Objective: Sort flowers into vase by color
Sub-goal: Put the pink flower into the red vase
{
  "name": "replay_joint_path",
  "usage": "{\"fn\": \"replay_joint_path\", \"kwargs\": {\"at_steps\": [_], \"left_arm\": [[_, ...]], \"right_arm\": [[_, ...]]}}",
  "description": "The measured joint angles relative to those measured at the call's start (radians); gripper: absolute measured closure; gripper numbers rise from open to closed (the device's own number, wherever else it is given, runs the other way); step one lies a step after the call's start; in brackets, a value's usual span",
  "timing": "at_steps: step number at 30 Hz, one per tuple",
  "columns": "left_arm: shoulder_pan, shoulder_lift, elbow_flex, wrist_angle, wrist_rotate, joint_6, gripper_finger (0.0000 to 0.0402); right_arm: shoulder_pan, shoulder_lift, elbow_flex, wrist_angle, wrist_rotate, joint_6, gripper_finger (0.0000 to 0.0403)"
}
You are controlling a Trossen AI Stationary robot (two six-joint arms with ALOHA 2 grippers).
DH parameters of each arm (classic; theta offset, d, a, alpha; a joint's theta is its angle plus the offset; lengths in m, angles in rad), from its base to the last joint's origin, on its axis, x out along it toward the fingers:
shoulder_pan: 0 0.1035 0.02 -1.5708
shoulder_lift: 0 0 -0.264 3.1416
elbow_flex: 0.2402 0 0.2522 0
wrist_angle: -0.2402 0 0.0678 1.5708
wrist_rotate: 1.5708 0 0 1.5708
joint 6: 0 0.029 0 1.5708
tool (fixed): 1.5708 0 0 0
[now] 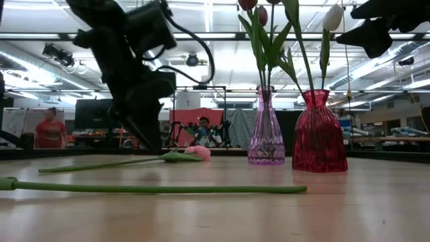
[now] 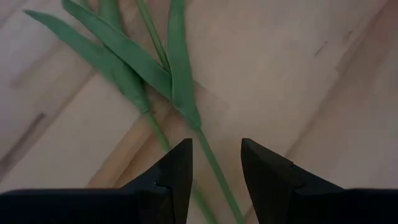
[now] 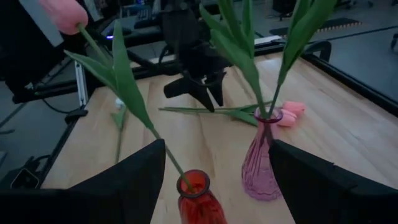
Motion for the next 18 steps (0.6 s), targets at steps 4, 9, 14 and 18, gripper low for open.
{"fn": "replay_joint_path", "kwargs": {"at_steps": [4, 9, 14, 18], "left_arm": [[0.021, 0.046, 0.025, 0.014, 0.032, 0.02, 0.0259], [0.037, 0.111, 0.045, 0.01, 0.06, 0.05, 0.0267], [0.038, 0.139, 0.06, 0.011, 0.045, 0.1, 0.0325], [0.037, 0.113, 0.056, 0.007, 0.025, 0.115, 0.0391]], "right_arm": [[0.0, 0.005, 0.0, -0.001, -0.008, 0.002, 0.0105], [0.0, 0.015, 0.0, -0.002, -0.026, 0.001, 0.0105], [0.0, 0.033, 0.0, -0.002, -0.027, 0.003, 0.0105], [0.0, 0.053, 0.0, 0.001, -0.027, 0.027, 0.0105]]}}
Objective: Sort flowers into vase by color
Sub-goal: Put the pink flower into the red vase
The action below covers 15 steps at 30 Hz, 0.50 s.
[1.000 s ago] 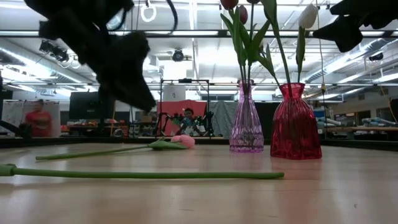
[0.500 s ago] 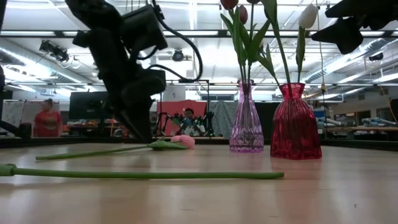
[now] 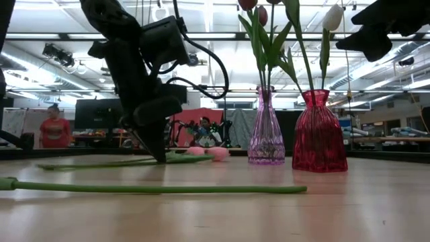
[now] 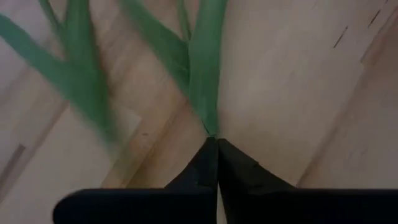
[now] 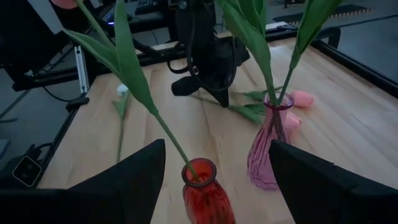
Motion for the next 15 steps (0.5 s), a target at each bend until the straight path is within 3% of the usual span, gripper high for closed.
{"fn": "replay_joint_path", "kwargs": {"at_steps": [15], "left_arm": [[-0.023, -0.15, -0.001, -0.044, 0.038, 0.017, 0.0398]], "right_arm": [[0.0, 0.008, 0.0, 0.005, 0.0, -0.001, 0.0105]]}}
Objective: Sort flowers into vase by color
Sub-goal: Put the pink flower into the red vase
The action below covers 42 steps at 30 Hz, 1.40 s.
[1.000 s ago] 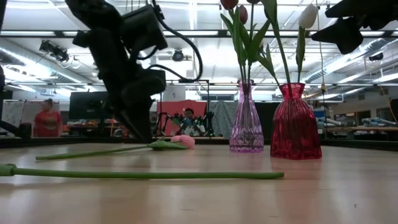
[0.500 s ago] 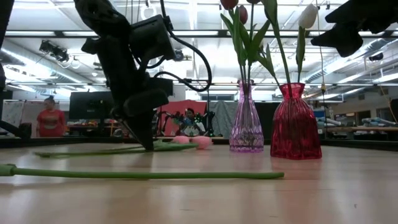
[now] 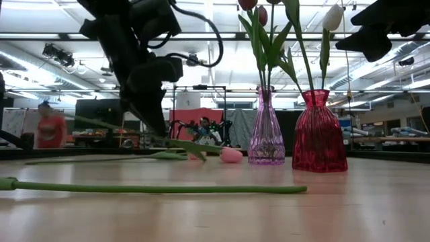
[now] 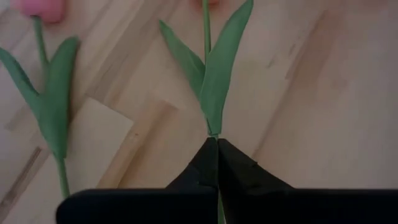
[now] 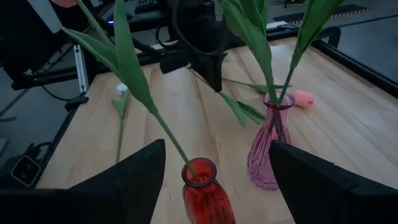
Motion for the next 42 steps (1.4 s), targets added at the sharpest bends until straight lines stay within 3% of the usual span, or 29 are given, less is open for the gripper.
{"fn": "replay_joint_path", "kwargs": {"at_steps": [5, 13, 18, 24, 30, 35, 42], "left_arm": [[-0.011, 0.015, 0.0, -0.032, 0.031, -0.01, 0.0375], [-0.011, 0.072, 0.0, -0.042, 0.039, -0.057, 0.0267], [-0.011, 0.111, 0.0, -0.028, 0.039, -0.057, 0.0249], [-0.011, 0.156, 0.003, -0.002, 0.017, -0.001, 0.0274], [-0.013, 0.152, 0.005, -0.002, 0.01, 0.031, 0.0387], [-0.034, 0.112, 0.006, -0.013, -0.066, 0.103, 0.0394], [0.038, -0.084, 0.007, -0.017, -0.101, 0.165, 0.0398]], "right_arm": [[0.0, 0.0, 0.0, 0.005, 0.001, 0.0, 0.0105], [-0.001, 0.015, 0.0, 0.005, 0.014, -0.001, 0.0105], [-0.001, 0.031, 0.0, 0.005, 0.004, -0.023, 0.0105], [-0.001, 0.039, 0.0, 0.008, 0.003, -0.027, 0.0105], [-0.001, 0.039, 0.0, 0.008, 0.0, -0.027, 0.0105], [-0.001, 0.039, 0.0, 0.013, 0.0, -0.024, 0.0105], [-0.003, 0.038, 0.0, 0.021, 0.0, -0.027, 0.0105]]}}
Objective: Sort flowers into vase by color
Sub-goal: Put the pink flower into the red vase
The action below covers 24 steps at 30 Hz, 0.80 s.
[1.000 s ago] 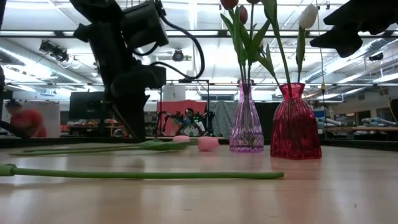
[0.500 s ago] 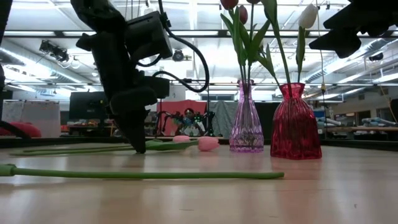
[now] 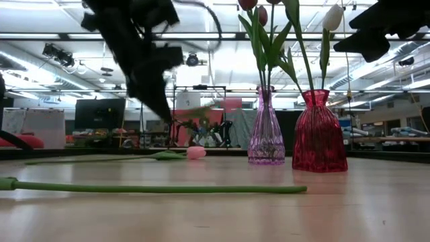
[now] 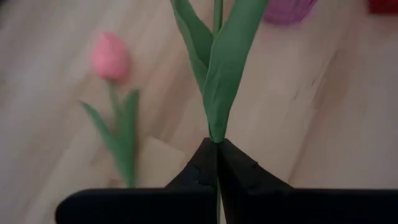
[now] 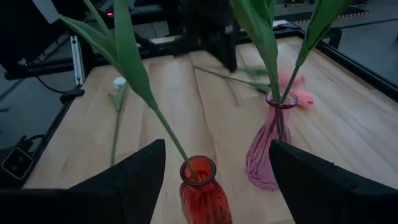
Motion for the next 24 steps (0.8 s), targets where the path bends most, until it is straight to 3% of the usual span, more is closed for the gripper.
{"fn": "replay_joint_path", "kwargs": {"at_steps": [4, 9, 15, 20, 24], "left_arm": [[0.026, -0.129, 0.0, 0.002, 0.001, 0.062, 0.0399], [0.06, -0.211, 0.072, 0.172, 0.011, 0.199, 0.04], [0.082, -0.159, 0.342, 0.173, 0.124, 0.36, 0.0401], [0.1, -0.062, 0.59, 0.073, 0.154, 0.487, 0.0401], [0.124, 0.003, 0.72, 0.062, 0.254, 0.52, 0.0401]], "right_arm": [[-0.001, -0.001, 0.0, 0.003, 0.001, -0.001, 0.0105], [-0.008, -0.004, 0.0, 0.074, 0.034, -0.069, 0.0105], [-0.01, -0.017, 0.043, 0.184, 0.03, -0.133, 0.0106], [-0.035, 0.029, 0.171, 0.179, 0.082, -0.27, 0.011], [-0.071, 0.085, 0.297, 0.182, 0.075, -0.377, 0.0112]]}}
